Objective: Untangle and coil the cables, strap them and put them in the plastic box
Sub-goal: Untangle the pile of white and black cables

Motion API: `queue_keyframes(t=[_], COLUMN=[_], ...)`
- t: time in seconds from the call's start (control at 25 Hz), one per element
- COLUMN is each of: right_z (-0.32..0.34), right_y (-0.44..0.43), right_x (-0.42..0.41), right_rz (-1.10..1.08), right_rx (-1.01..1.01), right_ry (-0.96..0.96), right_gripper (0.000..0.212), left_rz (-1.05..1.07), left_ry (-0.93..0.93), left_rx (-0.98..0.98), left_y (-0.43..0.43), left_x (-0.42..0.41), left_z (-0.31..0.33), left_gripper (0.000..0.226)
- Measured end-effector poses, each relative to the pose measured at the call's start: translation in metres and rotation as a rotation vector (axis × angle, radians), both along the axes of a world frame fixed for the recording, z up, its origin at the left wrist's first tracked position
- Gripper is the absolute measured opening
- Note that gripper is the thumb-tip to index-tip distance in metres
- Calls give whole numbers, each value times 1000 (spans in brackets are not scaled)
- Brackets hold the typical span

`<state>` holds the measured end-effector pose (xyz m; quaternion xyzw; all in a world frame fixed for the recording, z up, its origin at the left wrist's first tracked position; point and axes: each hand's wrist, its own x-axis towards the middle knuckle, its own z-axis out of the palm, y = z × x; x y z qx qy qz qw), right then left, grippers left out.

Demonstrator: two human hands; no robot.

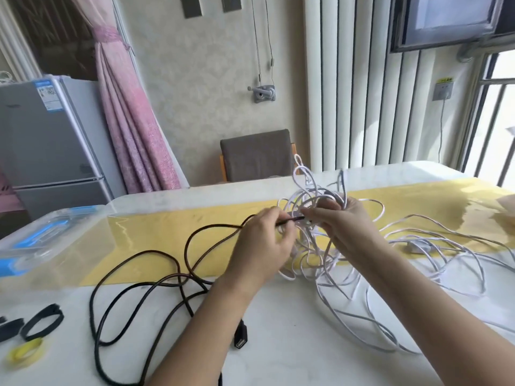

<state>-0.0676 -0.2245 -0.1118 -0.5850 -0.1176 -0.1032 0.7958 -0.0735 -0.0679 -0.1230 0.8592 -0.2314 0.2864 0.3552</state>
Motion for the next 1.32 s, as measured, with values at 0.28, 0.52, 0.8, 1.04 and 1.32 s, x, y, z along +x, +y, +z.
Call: queue_keyframes(t=[0.28, 0.52, 0.8, 1.04, 1.32], right_z=[-17, -21, -9, -13, 3], right_y=[21, 9, -12, -74, -76], right_x=[-2, 7, 9, 28, 19], right_rz=[-563, -486, -626, -684, -567], right_rx=[-851, -880, -858, -444, -37], right_ry=[-268, 57, -13, 201, 166], right_gripper=[23, 31, 24, 38, 15], left_rz=[-81, -8, -467, -284, 435], left_ry=[491, 356, 373, 331, 342], left_rx=[-346, -520, -923, -1353, -1471], left_y=[-12, -14, -6, 47, 131], left_x=[13, 5, -17, -3, 34], left_z=[-29, -21, 23, 45, 9], left_gripper=[39, 43, 43, 35, 28])
